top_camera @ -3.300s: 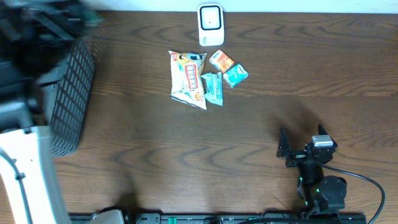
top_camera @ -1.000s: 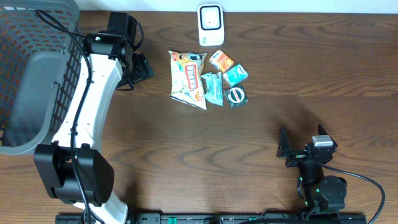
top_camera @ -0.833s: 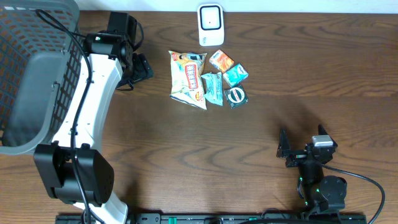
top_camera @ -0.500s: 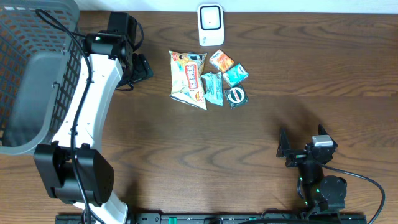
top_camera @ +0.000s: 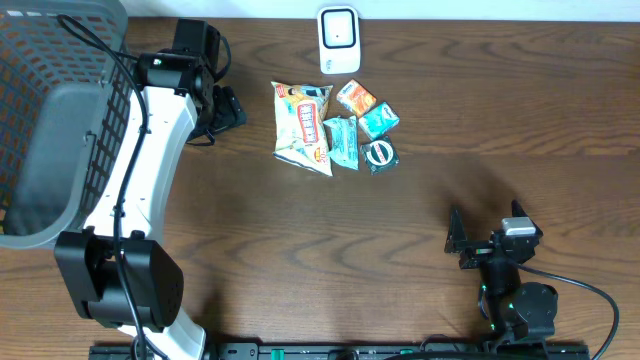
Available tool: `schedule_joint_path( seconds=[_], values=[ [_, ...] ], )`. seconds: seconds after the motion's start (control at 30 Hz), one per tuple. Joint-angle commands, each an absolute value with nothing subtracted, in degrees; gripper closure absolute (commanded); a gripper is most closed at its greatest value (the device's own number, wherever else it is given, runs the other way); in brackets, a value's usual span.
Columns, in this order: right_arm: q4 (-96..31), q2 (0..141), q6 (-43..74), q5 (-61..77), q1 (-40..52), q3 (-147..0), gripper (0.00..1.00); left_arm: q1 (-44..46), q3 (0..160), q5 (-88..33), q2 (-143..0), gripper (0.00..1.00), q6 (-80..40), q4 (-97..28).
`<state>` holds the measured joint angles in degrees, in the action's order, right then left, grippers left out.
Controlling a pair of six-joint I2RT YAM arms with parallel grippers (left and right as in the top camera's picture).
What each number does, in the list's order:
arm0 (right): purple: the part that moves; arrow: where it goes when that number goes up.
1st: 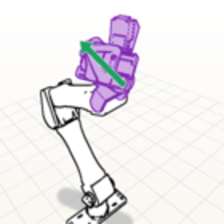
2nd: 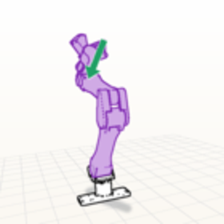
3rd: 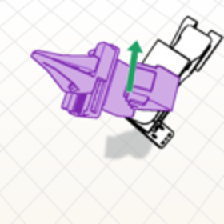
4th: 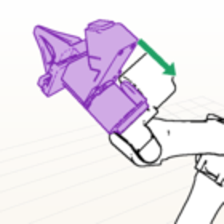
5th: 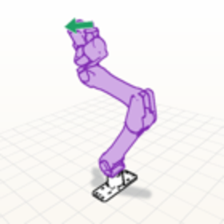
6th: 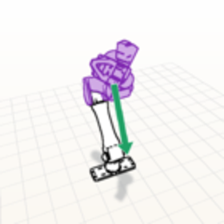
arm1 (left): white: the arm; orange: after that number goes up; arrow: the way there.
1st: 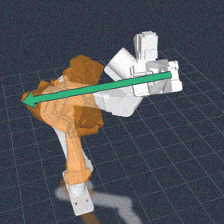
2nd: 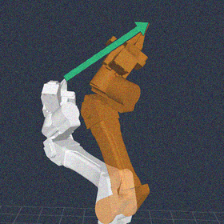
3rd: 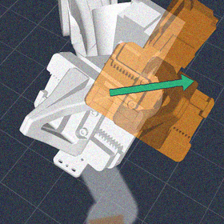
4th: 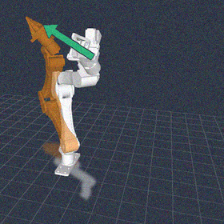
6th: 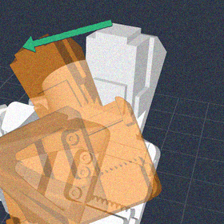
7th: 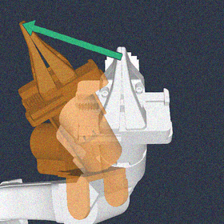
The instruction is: Scan the item barcode
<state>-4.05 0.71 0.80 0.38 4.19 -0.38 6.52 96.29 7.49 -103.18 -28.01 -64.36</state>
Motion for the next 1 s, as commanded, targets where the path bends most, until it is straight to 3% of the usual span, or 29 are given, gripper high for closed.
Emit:
schedule_joint_path(
  seconds=[0.0, 0.27, 0.37, 0.47, 0.6, 0.83, 0.97],
  values=[
    [-4.32, 0.49, 0.78, 0.12, 3.73, -0.3, 0.01, 6.33, 96.49, 8.4, -102.89, 0.02, -27.0, -64.66],
    [1.45, 0.49, 4.95, 5.1, 3.75, -0.32, 0.01, 6.33, 96.49, 8.4, -102.89, 0.02, -27.0, -64.66],
    [5.61, 0.49, 23.4, 24.14, 3.75, -0.32, 0.01, 6.33, 96.49, 8.4, -102.89, 0.02, -27.0, -64.66],
    [11.79, 0.49, 40.73, 33.58, 3.75, -0.3, 0.01, 6.33, 96.49, 8.4, -102.89, 0.02, -27.0, -64.66],
    [17.82, 0.49, 53.54, 30.33, 3.75, -0.32, 0.0, 6.33, 96.49, 8.4, -102.89, 0.02, -27.0, -64.66],
    [38.06, 0.95, 52.38, 19.44, 3.73, -1.78, 0.01, 6.33, 96.49, 8.4, -102.89, 0.02, -27.0, -64.66],
    [31.24, 4.71, 40.07, 20.6, 3.75, -11.46, 0.01, 6.33, 96.49, 8.4, -102.89, 0.02, -27.0, -64.66]
  ],
)
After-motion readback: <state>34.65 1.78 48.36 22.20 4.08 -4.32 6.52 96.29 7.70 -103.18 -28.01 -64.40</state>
